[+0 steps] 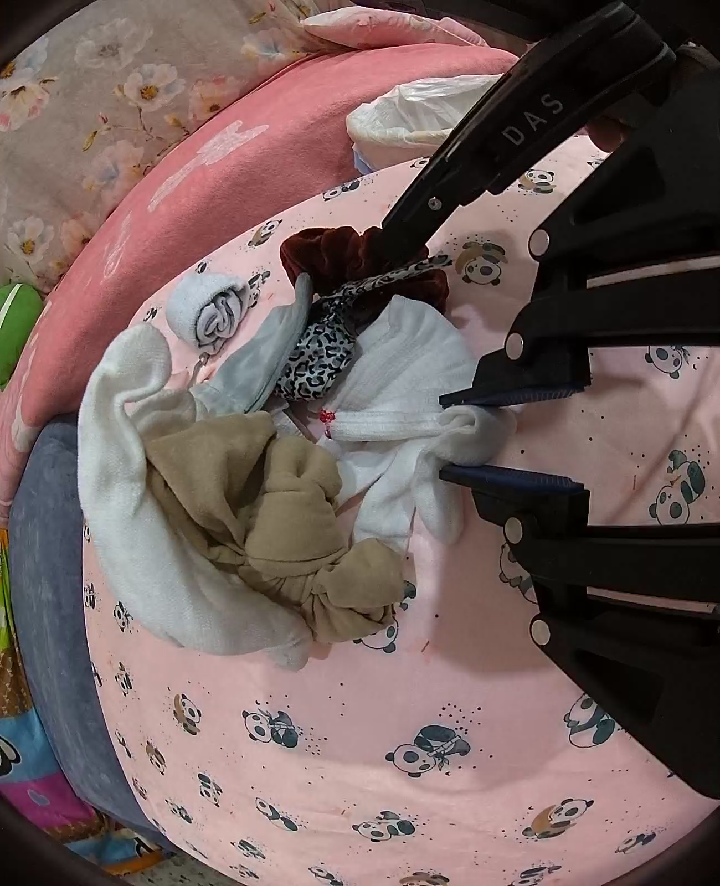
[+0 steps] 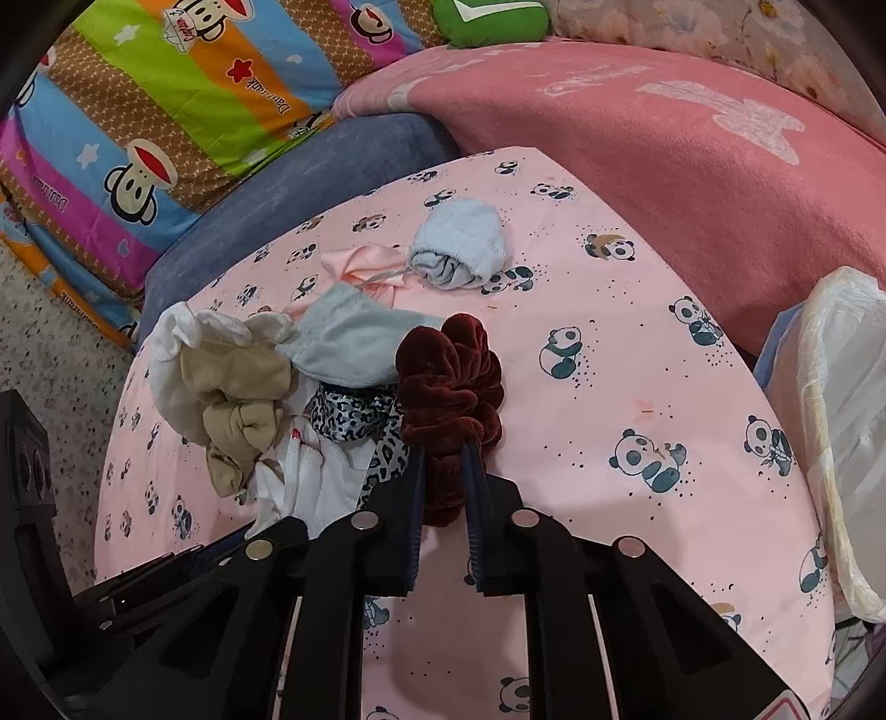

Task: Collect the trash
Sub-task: 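Grasp the white sock with the left gripper while the right gripper grasps the dark red scrunchie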

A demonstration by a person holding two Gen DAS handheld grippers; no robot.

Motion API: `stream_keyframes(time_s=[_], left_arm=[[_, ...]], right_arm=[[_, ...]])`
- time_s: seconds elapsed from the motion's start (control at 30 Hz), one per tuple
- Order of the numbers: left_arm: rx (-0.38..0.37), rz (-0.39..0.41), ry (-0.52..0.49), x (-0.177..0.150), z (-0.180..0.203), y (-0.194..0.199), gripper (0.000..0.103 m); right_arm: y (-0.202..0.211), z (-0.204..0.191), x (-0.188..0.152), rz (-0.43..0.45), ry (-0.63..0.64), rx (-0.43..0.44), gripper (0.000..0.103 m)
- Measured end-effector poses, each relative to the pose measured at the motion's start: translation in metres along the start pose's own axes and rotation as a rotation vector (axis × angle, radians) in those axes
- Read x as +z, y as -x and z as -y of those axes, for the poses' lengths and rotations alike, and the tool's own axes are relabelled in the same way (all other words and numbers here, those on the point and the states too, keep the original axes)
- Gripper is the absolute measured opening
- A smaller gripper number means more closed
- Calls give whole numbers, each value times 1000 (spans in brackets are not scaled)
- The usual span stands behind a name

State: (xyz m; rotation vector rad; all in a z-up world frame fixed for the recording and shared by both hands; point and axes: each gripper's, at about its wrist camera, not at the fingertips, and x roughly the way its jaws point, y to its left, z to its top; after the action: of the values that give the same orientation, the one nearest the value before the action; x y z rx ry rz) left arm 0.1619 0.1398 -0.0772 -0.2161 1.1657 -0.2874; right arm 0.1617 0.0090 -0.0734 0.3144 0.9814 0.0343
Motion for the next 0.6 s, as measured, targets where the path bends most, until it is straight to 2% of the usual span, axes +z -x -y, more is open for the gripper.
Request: stream_keyframes(time_s=[0.23, 0.6], left_arm=[[8, 25, -12, -1, 7, 10, 20], [-23, 76, -66, -7, 40, 40, 15]], right_arm=[[16, 6, -8, 32, -13, 12, 8], [75, 24, -17, 132, -40, 14, 8]])
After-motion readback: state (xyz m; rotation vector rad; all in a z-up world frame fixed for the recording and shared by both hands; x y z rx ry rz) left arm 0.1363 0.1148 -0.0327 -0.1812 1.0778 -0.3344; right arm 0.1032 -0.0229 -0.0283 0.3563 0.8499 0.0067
